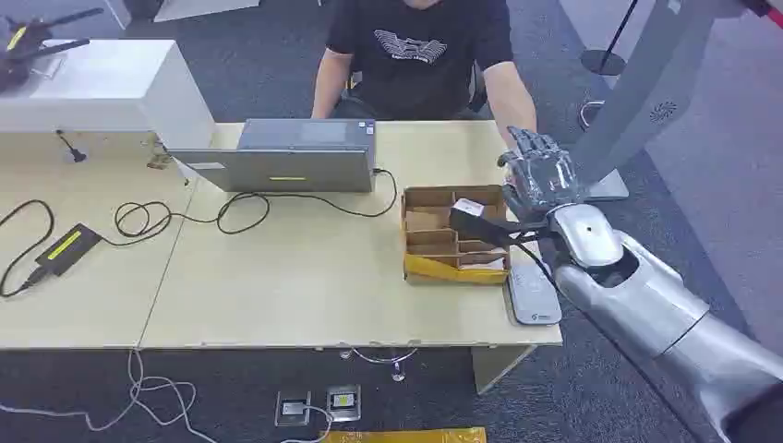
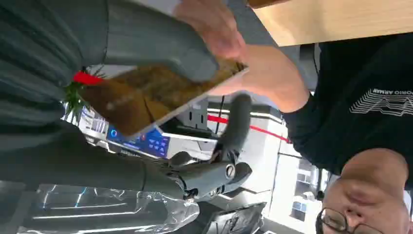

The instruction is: Pass the card to the sensor for recognition and then transmit it.

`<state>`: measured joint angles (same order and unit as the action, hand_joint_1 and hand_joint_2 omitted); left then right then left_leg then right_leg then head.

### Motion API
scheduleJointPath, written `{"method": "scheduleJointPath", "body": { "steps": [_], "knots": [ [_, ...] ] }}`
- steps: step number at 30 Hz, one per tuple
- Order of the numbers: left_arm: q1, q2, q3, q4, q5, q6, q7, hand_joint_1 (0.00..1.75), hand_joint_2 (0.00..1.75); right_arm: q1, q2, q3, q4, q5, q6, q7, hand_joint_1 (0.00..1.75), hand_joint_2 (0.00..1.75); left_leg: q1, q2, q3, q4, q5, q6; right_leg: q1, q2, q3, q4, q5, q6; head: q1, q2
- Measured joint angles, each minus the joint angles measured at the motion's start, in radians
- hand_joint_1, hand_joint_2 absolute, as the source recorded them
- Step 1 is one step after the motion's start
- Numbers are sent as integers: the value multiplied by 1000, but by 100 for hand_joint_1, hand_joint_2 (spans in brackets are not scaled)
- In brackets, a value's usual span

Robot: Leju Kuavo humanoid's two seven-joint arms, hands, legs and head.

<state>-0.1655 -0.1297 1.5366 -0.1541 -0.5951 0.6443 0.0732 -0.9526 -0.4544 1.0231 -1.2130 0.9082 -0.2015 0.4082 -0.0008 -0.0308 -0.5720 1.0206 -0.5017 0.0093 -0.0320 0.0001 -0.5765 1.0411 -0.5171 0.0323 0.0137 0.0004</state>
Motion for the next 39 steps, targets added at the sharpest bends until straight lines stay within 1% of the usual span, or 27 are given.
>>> {"method": "scheduleJointPath", "body": {
  "steps": [4,14,19,23,28,32,33,35,39],
  "knots": [
    [2,1,0,0,8,0,0,0,0,1,23,0,36,24,7,0,175,175,0,1,0,0,0,0,0,1,0,0,0,0,-1,0],
    [3,2,0,0,17,16,-1,0,0,2,45,-5,87,49,7,-4,175,175,0,1,0,0,0,0,0,1,0,0,0,0,0,0],
    [3,2,0,0,22,16,-1,0,0,0,67,-6,134,54,-15,-34,175,175,0,1,0,0,0,0,0,1,0,0,0,0,-1,0],
    [4,3,0,0,22,16,-1,0,0,-2,80,-6,165,60,-42,-43,175,175,0,1,0,0,0,0,0,1,0,0,0,0,0,0],
    [4,5,0,0,29,25,-1,0,0,-3,82,-14,188,75,-87,-18,175,175,0,1,1,0,0,0,0,1,0,0,0,0,0,0],
    [4,5,0,0,29,26,-1,0,0,-5,83,-22,203,78,-103,-5,175,175,0,1,1,0,0,0,0,1,0,-1,0,0,0,0],
    [4,5,0,0,30,26,-1,0,0,-5,83,-23,206,78,-106,-3,175,175,0,1,17,0,0,0,0,2,-1,-1,1,0,-1,0],
    [5,5,0,0,34,27,-1,0,0,-5,83,-24,213,81,-112,11,175,175,0,1,17,1,2,-2,0,2,-1,-1,2,0,-1,0],
    [5,5,0,0,40,27,0,0,0,-4,74,-35,221,87,-120,33,175,175,0,1,18,1,2,-2,0,2,0,-1,2,0,0,0]
  ]
}}
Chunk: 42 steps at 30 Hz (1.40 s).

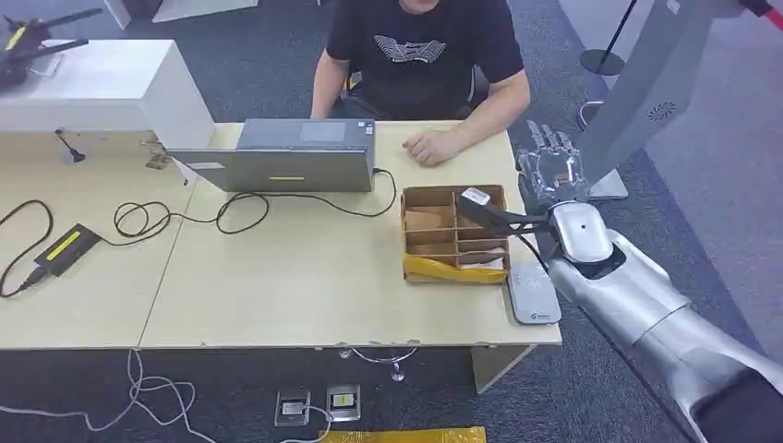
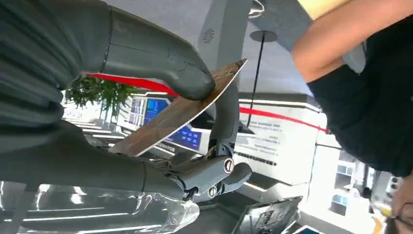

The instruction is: Pass the card to the sensor for recognition and then transmit it.

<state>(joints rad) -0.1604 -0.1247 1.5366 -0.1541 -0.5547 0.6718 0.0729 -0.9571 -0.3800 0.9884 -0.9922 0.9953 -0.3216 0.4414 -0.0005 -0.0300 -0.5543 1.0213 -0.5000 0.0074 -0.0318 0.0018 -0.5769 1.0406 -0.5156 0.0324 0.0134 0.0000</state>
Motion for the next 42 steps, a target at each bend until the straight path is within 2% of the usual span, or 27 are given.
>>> {"method": "scheduleJointPath", "body": {
  "steps": [6,10,16,21,31,35,42],
  "knots": [
    [2,0,0,0,8,0,1,0,0,4,-30,-20,7,-10,1,27,175,175,0,0,1,0,0,0,0,0,0,0,1,0,0,0],
    [4,0,0,0,18,0,1,0,0,26,-65,-55,8,-95,13,28,175,175,0,0,2,1,0,0,0,0,2,0,1,0,0,0],
    [7,0,0,0,18,15,5,0,0,93,-159,-126,-11,-258,28,51,175,175,0,0,2,1,0,0,0,0,2,-1,1,0,0,0],
    [8,0,0,0,18,20,15,0,0,153,-229,-162,-50,-339,23,78,175,175,0,0,2,1,0,0,0,0,2,-1,1,0,0,0],
    [8,2,0,0,24,17,14,0,0,281,-338,-189,-135,-422,-62,113,175,175,0,0,1,1,0,0,0,0,2,-1,1,0,0,0],
    [8,7,0,0,21,14,14,0,0,320,-348,-186,-155,-426,-68,102,175,175,0,0,1,1,0,0,0,0,2,0,1,0,0,0],
    [7,13,0,0,13,9,11,0,0,337,-323,-156,-156,-422,-86,49,175,175,1,0,1,1,0,0,1,0,2,0,1,0,0,0]
  ]
}}
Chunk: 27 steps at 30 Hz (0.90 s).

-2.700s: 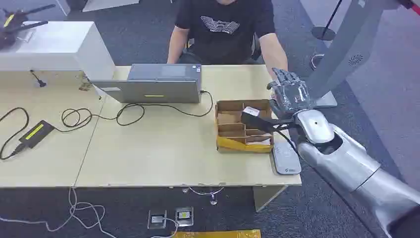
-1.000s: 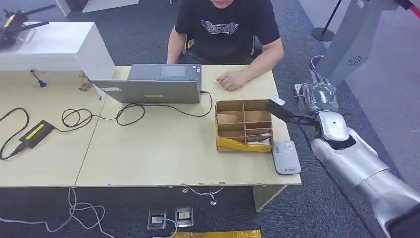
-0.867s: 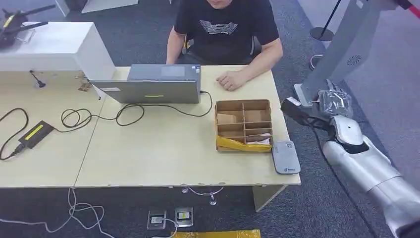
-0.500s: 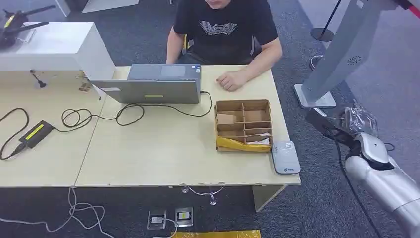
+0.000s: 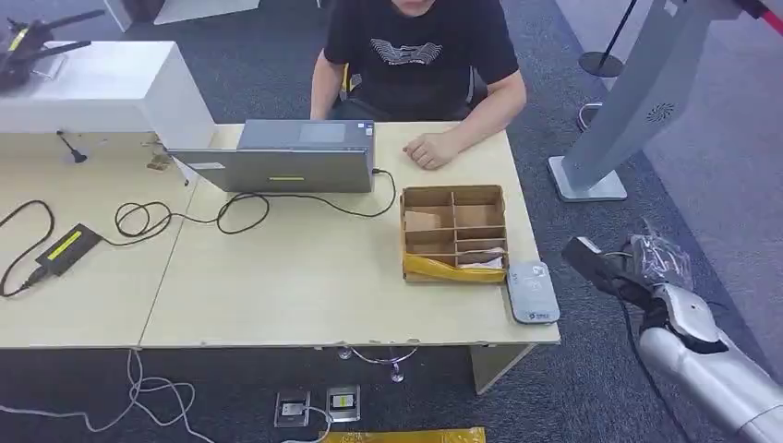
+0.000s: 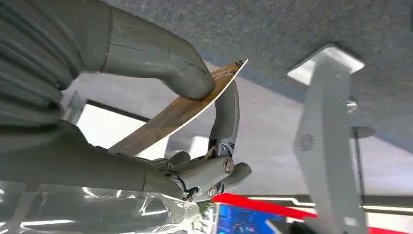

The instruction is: Pass the card to the sensor for recognition and then transmit it.

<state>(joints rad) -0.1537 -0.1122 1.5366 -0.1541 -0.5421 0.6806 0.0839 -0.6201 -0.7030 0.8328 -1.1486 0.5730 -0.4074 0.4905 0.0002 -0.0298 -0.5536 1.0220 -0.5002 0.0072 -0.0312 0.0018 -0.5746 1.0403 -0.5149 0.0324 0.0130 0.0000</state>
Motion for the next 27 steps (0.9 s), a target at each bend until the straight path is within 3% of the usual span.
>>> {"method": "scheduleJointPath", "body": {
  "steps": [6,14,27],
  "knots": [
    [-2,2,0,0,-10,-3,-6,0,0,1,46,30,6,0,-40,-45,175,175,0,0,0,0,0,0,0,0,0,0,0,0,0,0],
    [-2,3,0,0,-18,-12,-5,0,0,-2,95,70,20,4,-39,-70,175,175,0,0,-1,0,0,0,0,0,0,0,0,0,0,0],
    [-2,3,0,0,-18,-11,3,0,0,-3,125,95,59,-8,-38,-77,175,175,0,0,0,0,0,0,0,0,0,0,0,0,0,0]
  ]
}}
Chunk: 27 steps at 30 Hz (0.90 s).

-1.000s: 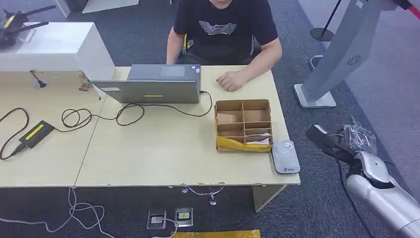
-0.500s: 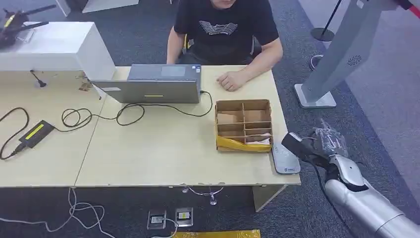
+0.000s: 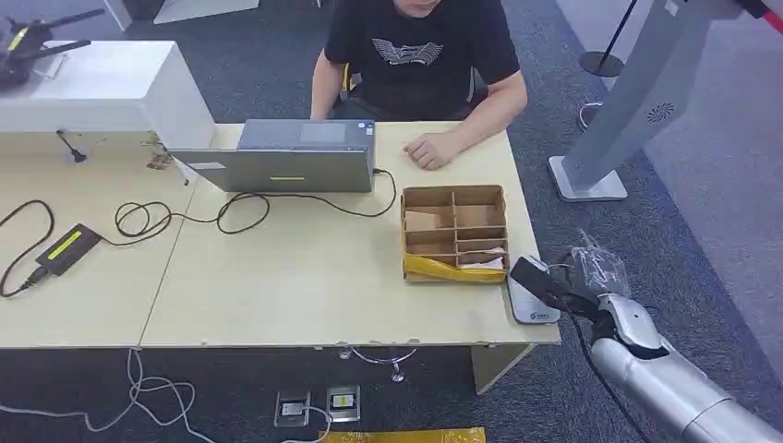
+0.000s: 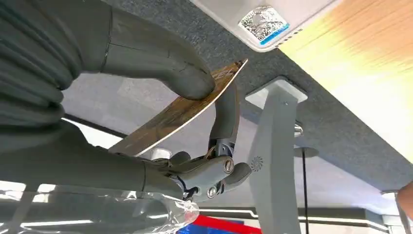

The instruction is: Pass the card to the sensor for recognition and then transmit it.

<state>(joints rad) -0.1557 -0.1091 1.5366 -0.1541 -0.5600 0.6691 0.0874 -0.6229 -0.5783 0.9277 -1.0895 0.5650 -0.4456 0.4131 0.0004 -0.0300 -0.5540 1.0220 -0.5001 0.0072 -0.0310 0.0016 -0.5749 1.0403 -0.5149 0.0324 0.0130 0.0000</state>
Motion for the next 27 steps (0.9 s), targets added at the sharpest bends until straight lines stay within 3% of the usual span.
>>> {"method": "scheduleJointPath", "body": {
  "steps": [27],
  "knots": [
    [0,0,0,0,-16,23,10,0,0,12,29,44,35,-13,-4,-40,175,175,0,1,1,0,0,0,0,0,0,0,0,0,0,0]
  ]
}}
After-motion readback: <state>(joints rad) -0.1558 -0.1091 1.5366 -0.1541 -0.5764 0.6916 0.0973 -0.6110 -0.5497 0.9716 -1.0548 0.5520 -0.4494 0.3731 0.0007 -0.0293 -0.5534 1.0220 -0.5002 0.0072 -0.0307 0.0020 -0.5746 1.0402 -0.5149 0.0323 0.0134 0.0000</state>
